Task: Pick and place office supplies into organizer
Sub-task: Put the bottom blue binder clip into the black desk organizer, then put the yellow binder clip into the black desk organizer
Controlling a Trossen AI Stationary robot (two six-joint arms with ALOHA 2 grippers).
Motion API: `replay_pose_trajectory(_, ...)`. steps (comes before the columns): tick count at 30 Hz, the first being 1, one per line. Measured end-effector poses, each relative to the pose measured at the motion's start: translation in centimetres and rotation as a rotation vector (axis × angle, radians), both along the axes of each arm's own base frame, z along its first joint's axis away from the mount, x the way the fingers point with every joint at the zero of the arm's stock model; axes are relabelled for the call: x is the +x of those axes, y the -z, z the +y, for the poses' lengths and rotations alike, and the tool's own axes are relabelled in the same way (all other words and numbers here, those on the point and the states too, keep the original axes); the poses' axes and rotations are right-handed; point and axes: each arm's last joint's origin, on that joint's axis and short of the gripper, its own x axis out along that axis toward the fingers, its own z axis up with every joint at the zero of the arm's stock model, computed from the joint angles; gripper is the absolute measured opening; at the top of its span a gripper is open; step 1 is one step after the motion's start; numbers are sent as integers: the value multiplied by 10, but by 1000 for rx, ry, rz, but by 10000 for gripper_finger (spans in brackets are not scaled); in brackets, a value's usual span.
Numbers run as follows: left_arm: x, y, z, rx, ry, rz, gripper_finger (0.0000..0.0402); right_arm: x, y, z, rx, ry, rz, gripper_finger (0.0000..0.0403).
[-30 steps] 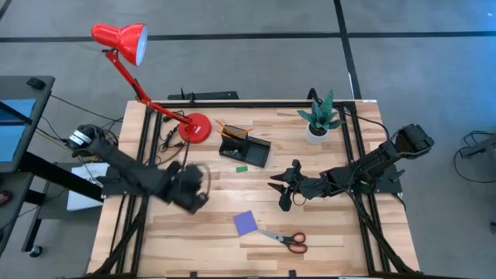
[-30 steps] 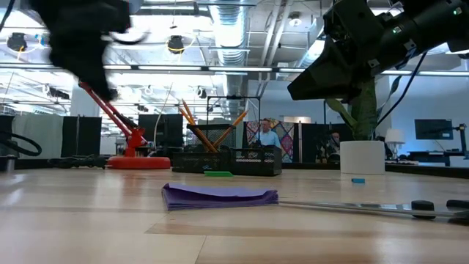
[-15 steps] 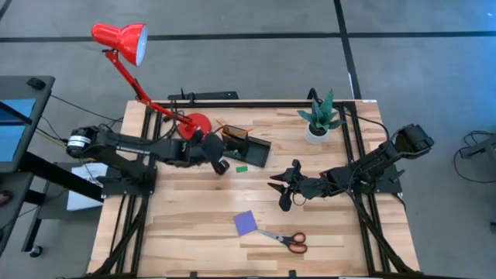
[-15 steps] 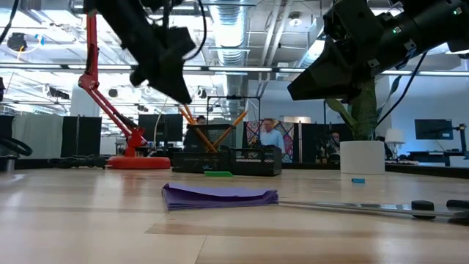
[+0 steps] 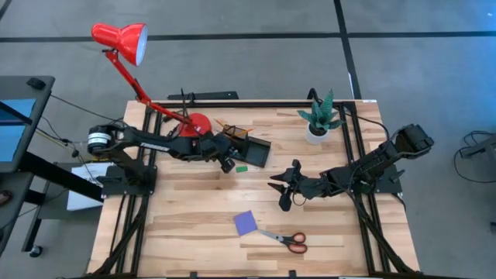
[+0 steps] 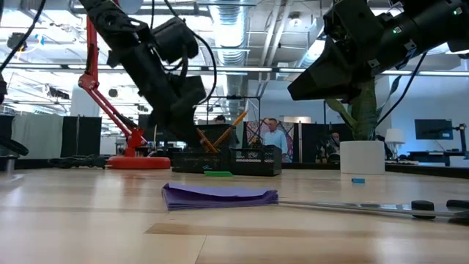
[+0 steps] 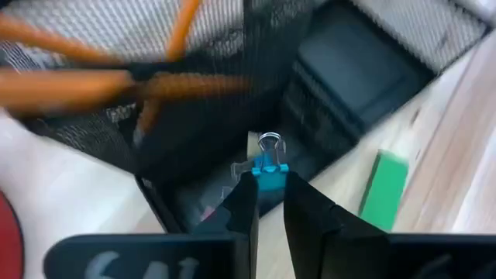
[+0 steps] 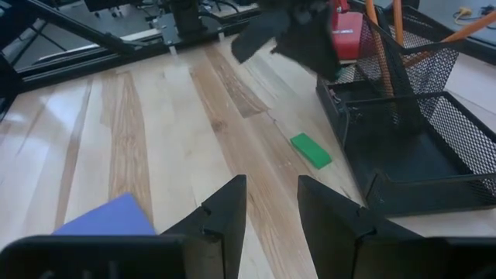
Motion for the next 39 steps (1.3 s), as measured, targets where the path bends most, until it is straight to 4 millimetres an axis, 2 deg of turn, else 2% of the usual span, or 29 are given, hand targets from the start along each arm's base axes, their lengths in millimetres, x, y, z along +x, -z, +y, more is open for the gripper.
replay_pose_trajectory(5,5,10,5,19,-9,8,28,0,0,0,1,0,-2,111)
replay_pose_trajectory(9,5,8,7,52,-32,-1,34,0,0,0,1,0,-2,111)
replay_pose_trajectory(19,5,7,8,69,1,9,96,0,0,0,1,0,-3,111)
replay_pose_trajectory(26,6,7,7,38,5,-5,126,0,0,0,1,0,-2,111)
replay_pose_trajectory(35,13,-15,6,-25,-45,59,129,-2,-6,0,7,-4,-18,111)
replay_pose_trajectory(39,14,-31,-5,-48,-7,104,129,-2,-6,0,17,-27,-10,111)
